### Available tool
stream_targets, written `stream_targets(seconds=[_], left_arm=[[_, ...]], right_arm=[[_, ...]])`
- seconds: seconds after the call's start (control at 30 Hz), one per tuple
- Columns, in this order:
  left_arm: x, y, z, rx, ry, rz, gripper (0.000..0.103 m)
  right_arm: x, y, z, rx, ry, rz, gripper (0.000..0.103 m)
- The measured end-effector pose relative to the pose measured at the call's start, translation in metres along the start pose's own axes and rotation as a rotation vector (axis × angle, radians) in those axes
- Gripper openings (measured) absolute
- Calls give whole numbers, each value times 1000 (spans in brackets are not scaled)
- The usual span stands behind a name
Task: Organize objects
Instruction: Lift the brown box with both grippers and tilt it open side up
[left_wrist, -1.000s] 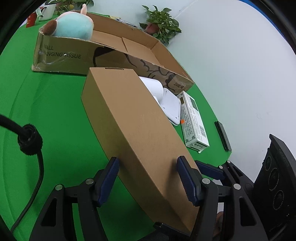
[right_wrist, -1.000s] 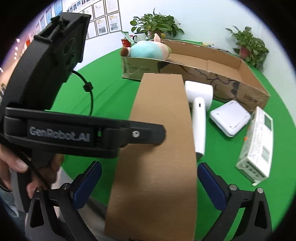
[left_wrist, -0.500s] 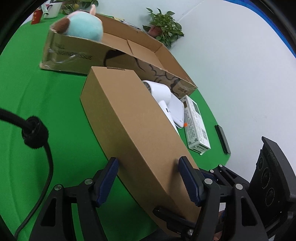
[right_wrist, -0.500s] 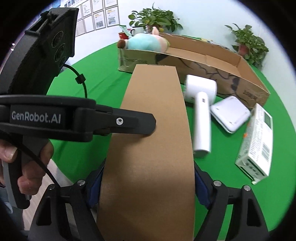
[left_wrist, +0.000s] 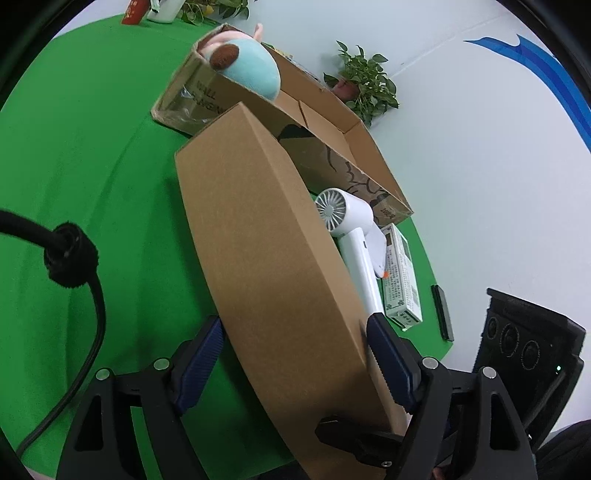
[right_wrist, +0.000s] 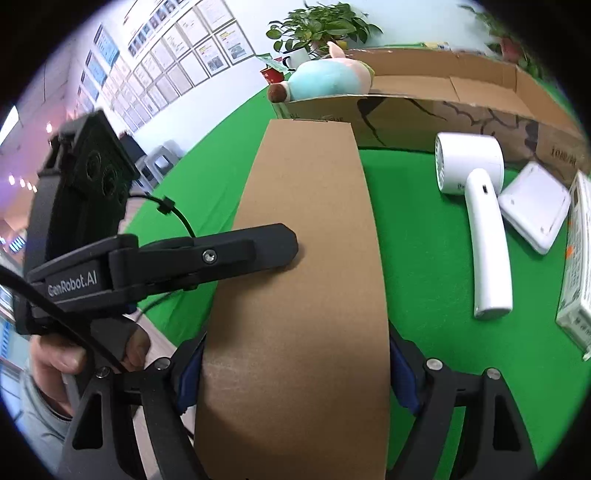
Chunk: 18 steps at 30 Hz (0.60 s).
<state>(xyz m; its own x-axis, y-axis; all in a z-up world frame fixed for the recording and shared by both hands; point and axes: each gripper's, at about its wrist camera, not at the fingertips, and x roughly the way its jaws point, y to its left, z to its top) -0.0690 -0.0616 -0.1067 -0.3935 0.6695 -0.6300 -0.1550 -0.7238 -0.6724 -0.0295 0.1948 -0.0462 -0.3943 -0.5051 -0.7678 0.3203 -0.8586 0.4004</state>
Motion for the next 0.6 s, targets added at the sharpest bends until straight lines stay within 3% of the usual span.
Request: stream_targets(seconds=[0.1,0.37,0.6], left_arm=[[12,-8,-1,9,26,-10,73],[23,-33,7,67,56,59,70],[23,-47,6,95,80,108,70]], right_arm=[[-3,-8,-3,37,6,56,80],[-5,-30,-7,141,14,168,81],[-10,-26,-8,64,10,140,86]])
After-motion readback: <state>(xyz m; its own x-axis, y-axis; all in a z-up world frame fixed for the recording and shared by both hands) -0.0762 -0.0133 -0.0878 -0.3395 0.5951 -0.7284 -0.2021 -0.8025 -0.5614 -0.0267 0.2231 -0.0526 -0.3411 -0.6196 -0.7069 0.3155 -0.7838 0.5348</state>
